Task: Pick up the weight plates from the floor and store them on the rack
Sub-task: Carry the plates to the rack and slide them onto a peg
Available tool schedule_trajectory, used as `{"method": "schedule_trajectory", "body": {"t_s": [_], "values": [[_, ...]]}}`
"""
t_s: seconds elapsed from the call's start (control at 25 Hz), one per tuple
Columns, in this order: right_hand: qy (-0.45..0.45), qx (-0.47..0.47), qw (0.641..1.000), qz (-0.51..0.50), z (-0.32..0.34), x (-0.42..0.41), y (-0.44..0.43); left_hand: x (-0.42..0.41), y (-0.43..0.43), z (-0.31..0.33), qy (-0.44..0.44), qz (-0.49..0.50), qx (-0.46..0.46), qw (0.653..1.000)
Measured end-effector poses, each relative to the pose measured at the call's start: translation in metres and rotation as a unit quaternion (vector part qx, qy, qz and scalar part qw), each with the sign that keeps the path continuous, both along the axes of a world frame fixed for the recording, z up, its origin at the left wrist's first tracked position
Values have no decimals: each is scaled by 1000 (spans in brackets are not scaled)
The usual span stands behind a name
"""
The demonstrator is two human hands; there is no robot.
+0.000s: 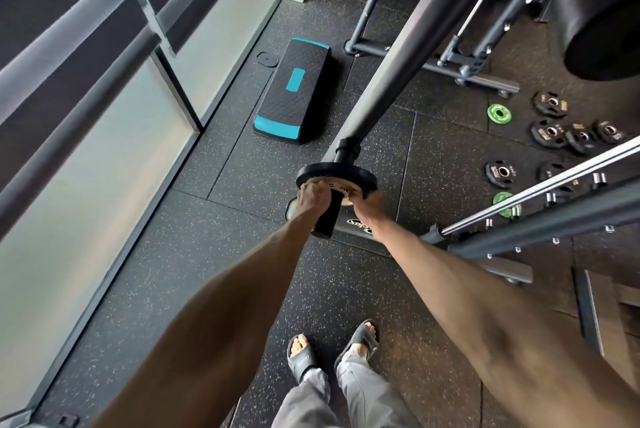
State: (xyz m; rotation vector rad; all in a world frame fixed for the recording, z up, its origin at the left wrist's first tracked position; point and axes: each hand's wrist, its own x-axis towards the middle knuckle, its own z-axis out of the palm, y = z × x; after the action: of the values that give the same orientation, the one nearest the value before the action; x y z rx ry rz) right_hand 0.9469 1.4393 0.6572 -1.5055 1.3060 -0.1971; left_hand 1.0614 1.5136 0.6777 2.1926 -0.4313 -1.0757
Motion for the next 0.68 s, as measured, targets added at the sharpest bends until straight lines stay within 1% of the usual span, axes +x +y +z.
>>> {"method": "schedule_trajectory", "body": {"t_s": [0.12, 0.2, 0.28, 0.4, 0.52, 0.6, 0.68], "values": [[-11, -16, 1000, 14, -5, 1, -6, -10, -4, 1, -31, 19, 19, 999], [-10, -24, 999, 30, -4, -2, -2, -10, -4, 1, -72, 29, 21, 997], [39, -39, 996, 63, -11, -7, 3, -8, -2, 1, -99, 35, 21, 994], [118, -42, 987, 105, -2, -4, 9, -4, -1, 3, -131, -15, 31, 991], [149, -48, 983, 95, 19, -3, 21, -16, 4, 10, -147, -33, 52, 987], [159, -50, 981, 102, 20, -14, 33, -27, 12, 15, -210, -55, 79, 973], [172, -53, 977, 114, 20, -35, 42, -40, 18, 30, -284, -82, 80, 952]]}}
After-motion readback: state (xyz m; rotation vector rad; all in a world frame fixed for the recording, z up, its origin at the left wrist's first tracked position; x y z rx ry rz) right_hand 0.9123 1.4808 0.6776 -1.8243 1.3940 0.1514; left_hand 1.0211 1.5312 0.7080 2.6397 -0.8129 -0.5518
